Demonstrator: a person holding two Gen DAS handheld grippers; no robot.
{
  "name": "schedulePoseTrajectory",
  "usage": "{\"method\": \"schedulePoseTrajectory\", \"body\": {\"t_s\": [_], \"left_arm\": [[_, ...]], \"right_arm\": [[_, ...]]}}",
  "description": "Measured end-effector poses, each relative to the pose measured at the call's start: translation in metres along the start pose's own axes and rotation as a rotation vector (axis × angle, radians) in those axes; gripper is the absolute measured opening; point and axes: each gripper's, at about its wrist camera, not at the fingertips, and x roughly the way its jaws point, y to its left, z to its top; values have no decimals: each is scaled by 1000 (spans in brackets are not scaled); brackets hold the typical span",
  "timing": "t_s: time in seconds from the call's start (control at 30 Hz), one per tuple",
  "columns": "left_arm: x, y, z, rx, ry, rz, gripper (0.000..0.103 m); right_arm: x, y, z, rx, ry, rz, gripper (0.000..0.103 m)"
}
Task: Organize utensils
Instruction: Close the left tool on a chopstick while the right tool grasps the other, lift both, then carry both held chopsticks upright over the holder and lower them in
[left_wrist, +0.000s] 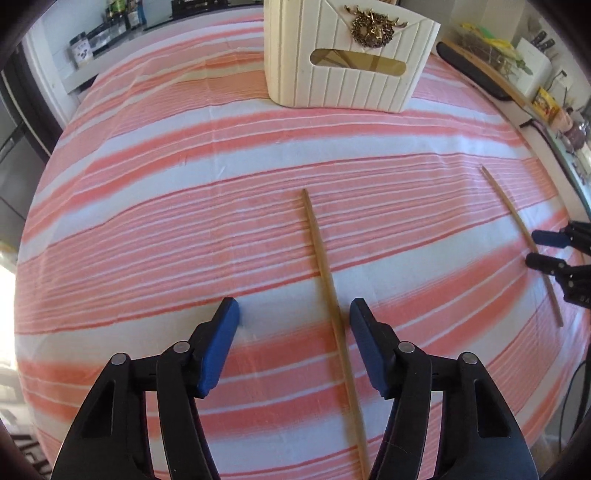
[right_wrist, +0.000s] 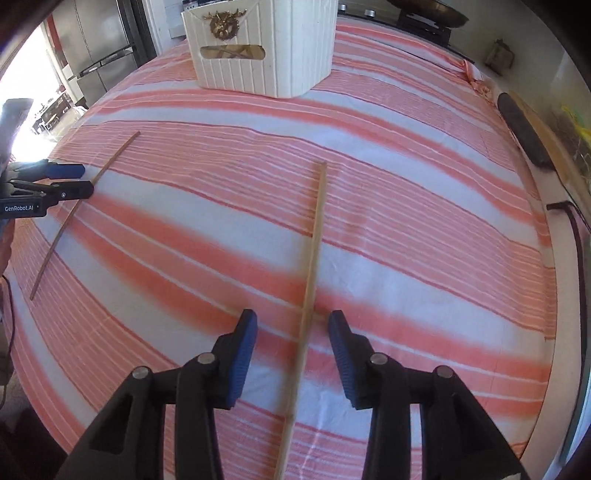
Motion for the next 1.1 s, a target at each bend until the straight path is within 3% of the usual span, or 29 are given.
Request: {"method": "schedulePoseTrajectory", "body": {"t_s": [0.13, 0.2, 0.23, 0.27, 0.37, 0.43, 0.6, 0.77, 0.97, 1.1], "left_arm": [[10, -4, 23, 25, 20, 18, 53], [13, -6, 34, 28, 20, 15, 27], [14, -7, 39, 21, 16, 1, 17], [16, -8, 42, 12, 13, -3, 5], [14, -5, 47, -26, -14, -9, 3], [-3, 0, 47, -53, -72, -36, 3], [-81, 7, 43, -75, -273, -121, 3], [-151, 9, 29, -53, -443, -173, 3], [-180, 12, 20, -78, -530, -186, 3], [-186, 9, 17, -81, -533, -189, 3]], "right_arm": [[12, -9, 31, 15, 2, 35, 41], [19, -12, 49, 20, 0, 32, 26], [23, -13, 57, 23, 0, 24, 8], [26, -14, 65, 29, -5, 26, 6], [30, -17, 80, 59, -27, 37, 6], [17, -22, 83, 99, -81, 67, 6], [-68, -25, 74, 125, -318, 156, 6], [-147, -13, 55, 89, -493, 157, 6], [-183, -5, 40, 79, -620, 127, 6], [-200, 3, 39, 68, -674, 117, 6]]}}
